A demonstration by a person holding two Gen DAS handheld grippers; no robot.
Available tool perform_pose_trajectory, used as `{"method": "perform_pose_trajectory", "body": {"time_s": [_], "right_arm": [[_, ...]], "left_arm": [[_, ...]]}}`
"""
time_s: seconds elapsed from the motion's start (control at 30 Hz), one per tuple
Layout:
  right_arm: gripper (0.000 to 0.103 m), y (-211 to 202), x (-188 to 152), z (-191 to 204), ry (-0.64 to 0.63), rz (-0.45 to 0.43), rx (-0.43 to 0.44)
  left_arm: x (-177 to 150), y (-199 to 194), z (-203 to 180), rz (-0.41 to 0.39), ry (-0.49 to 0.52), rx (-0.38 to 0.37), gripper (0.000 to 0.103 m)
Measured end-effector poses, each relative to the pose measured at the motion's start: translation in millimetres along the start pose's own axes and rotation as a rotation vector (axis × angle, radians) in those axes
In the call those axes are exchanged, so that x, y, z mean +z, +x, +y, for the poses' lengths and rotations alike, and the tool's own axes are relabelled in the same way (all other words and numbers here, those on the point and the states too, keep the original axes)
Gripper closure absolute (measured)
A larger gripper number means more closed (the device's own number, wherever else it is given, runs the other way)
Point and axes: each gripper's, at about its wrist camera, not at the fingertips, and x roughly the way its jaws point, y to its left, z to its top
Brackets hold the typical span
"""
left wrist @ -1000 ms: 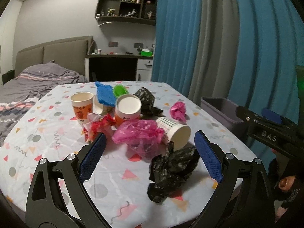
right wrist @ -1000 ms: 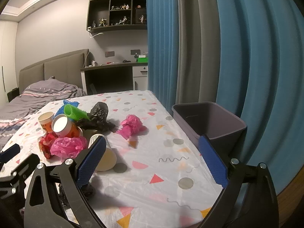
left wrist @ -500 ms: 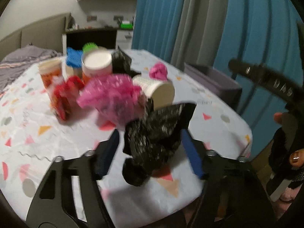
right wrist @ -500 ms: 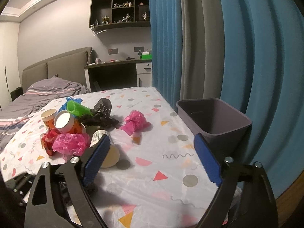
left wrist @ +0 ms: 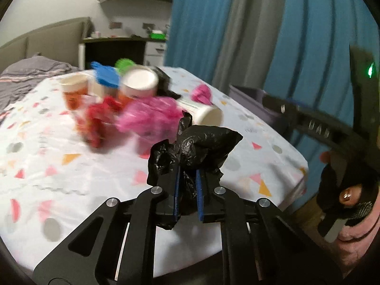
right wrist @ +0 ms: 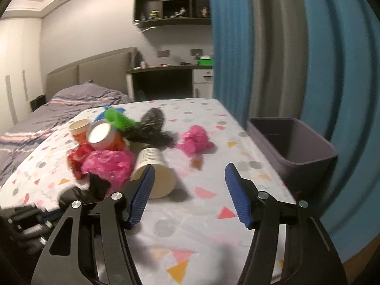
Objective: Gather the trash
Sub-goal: 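Grasp the black plastic bag with the left gripper, then grasp the pink plastic bag with the right gripper while the left holds the black bag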
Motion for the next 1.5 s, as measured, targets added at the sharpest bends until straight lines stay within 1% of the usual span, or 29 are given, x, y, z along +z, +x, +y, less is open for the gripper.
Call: {"method": "perform_pose_trajectory", "body": {"time_s": [0.07,0.1,0.17,0.2,0.27,0.4,0.5,0.57,0.7,0.8,0.83,0.87,0.9,0.97,1.0,1.03,1.07,1.1,1.17,1.2,1.23,1.27,1.5], "right_arm": [[0.041,4,-1,9,-0.007,0.004,0.042],[0.04,6,-1,14,-0.013,0.004,0.059],[0.034,13,-1,30,-0.034,0.007,0.093],[0.032,19,-2,40,-0.049,0.015,0.113],[0.031,28,-3,56,-0.077,0.037,0.139],[0.03,53,-5,85,-0.131,0.082,0.155],[0.029,72,-3,98,-0.142,0.117,0.148],[0.025,79,-2,103,-0.144,0.126,0.144],[0.025,93,1,110,-0.151,0.152,0.132],[0.025,100,0,115,-0.163,0.173,0.14],[0.027,101,-1,117,-0.17,0.177,0.138],[0.032,103,-1,118,-0.174,0.179,0.14],[0.035,105,-2,119,-0.178,0.184,0.144],[0.047,107,-4,121,-0.193,0.198,0.147],[0.051,108,-5,122,-0.198,0.2,0.148],[0.057,108,-6,123,-0.204,0.202,0.15],[0.062,108,-7,124,-0.208,0.204,0.154],[0.064,109,-8,124,-0.21,0.202,0.158],[0.077,105,-9,124,-0.218,0.19,0.167],[0.08,103,-9,124,-0.225,0.183,0.171],[0.094,103,-9,125,-0.227,0.18,0.176],[0.098,102,-10,124,-0.227,0.179,0.184],[0.101,89,-11,119,-0.225,0.145,0.221]], "left_arm": [[6,-12,15,-0.035,-0.03,0.045,0.092],[10,-17,24,-0.055,-0.048,0.079,0.092],[15,-24,39,-0.082,-0.078,0.135,0.092],[18,-28,48,-0.094,-0.099,0.161,0.092],[20,-33,64,-0.108,-0.141,0.198,0.092],[19,-40,80,-0.122,-0.177,0.248,0.092],[19,-44,88,-0.126,-0.183,0.264,0.092],[18,-44,93,-0.128,-0.181,0.267,0.092],[19,-43,98,-0.132,-0.187,0.26,0.092],[19,-42,101,-0.135,-0.194,0.257,0.092],[20,-41,102,-0.135,-0.197,0.257,0.092],[20,-41,102,-0.134,-0.198,0.258,0.092],[20,-41,103,-0.134,-0.2,0.259,0.092],[19,-41,103,-0.133,-0.203,0.263,0.092],[19,-41,103,-0.133,-0.207,0.262,0.092],[19,-41,104,-0.132,-0.21,0.261,0.092],[19,-40,104,-0.131,-0.211,0.26,0.092],[19,-40,103,-0.129,-0.211,0.259,0.092],[19,-39,102,-0.128,-0.209,0.256,0.092],[20,-39,101,-0.127,-0.205,0.255,0.092],[20,-39,101,-0.127,-0.204,0.254,0.092],[20,-39,101,-0.127,-0.202,0.252,0.092],[20,-40,100,-0.13,-0.202,0.256,0.092]]}}
